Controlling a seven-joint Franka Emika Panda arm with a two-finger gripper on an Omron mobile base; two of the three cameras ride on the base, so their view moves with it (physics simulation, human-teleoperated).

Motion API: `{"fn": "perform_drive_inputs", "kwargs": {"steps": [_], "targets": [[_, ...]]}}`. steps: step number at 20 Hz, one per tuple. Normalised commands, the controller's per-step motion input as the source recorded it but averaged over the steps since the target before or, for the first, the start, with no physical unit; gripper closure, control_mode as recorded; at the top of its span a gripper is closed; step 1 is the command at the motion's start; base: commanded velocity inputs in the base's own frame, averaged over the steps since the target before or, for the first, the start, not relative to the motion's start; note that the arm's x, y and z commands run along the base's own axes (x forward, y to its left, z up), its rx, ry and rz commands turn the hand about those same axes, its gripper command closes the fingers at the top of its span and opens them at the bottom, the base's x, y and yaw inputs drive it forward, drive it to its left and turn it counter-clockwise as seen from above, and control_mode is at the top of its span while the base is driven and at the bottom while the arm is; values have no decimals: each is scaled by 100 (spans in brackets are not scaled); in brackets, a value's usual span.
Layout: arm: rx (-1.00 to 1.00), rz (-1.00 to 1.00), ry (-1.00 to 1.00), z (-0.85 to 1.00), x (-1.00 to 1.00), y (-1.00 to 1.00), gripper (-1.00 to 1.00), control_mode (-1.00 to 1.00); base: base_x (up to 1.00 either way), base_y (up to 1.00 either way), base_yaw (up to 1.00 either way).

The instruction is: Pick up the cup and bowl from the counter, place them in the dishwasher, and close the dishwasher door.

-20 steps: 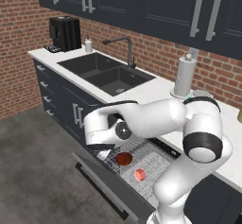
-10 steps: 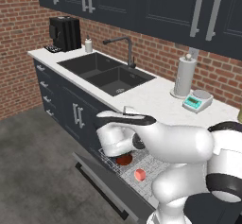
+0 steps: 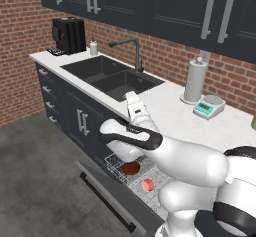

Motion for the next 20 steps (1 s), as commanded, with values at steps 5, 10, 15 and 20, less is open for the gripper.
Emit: {"fn": "perform_drive_inputs", "kwargs": {"steps": [5, 10, 15, 20], "targets": [[-62, 0, -29, 100, 18, 1, -100, -100, 0, 0, 0], [-64, -1, 14, 100, -26, 0, -100, -100, 0, 0, 0], [-68, 0, 33, 97, -42, -2, -100, -100, 0, 0, 0], [-61, 0, 59, 79, -56, -3, -100, -100, 0, 0, 0]]}}
